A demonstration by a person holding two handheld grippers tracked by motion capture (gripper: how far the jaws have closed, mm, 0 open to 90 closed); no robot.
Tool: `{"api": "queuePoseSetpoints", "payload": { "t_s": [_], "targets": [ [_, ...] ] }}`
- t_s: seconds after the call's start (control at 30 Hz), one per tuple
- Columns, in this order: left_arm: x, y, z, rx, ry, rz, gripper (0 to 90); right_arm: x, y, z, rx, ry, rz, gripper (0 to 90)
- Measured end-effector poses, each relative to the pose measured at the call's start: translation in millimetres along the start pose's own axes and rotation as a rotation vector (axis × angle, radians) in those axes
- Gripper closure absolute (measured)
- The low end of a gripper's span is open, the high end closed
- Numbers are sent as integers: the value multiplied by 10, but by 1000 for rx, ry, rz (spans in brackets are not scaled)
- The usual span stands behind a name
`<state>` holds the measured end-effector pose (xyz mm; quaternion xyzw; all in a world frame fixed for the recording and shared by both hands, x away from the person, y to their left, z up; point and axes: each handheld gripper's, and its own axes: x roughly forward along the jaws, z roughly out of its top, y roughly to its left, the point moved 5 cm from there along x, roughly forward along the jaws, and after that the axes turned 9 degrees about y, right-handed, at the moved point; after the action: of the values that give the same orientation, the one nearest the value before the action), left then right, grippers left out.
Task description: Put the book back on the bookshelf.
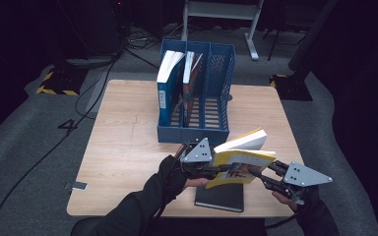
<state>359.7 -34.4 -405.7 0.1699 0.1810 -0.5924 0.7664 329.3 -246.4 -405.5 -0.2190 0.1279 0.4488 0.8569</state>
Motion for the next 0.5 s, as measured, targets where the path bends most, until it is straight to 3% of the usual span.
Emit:
{"api": "queuePoseSetpoints", "payload": {
  "t_s": [0.1, 0.17, 0.27, 0.3, 0.37, 0.5],
  "targets": [
    [-7, -3, 11, 7, 8, 9, 664, -20, -48, -17, 11, -2, -25, 671],
    [-36, 0, 17, 22, 21, 25, 707, -43, -129, -50, 37, 4, -78, 602],
    [-62, 14, 12, 24, 25, 12, 732, -43, -185, -89, 70, 8, -100, 529],
    [-88, 12, 5, 46, 30, -5, 738, 12, -233, -137, 104, 32, -113, 466],
    [-116, 17, -1, 61, 43, 2, 740, 68, -229, -158, 106, 40, -95, 436],
    [-166, 61, -31, 53, 43, -11, 738, 186, -169, -161, 102, 62, -67, 450]
  ]
}}
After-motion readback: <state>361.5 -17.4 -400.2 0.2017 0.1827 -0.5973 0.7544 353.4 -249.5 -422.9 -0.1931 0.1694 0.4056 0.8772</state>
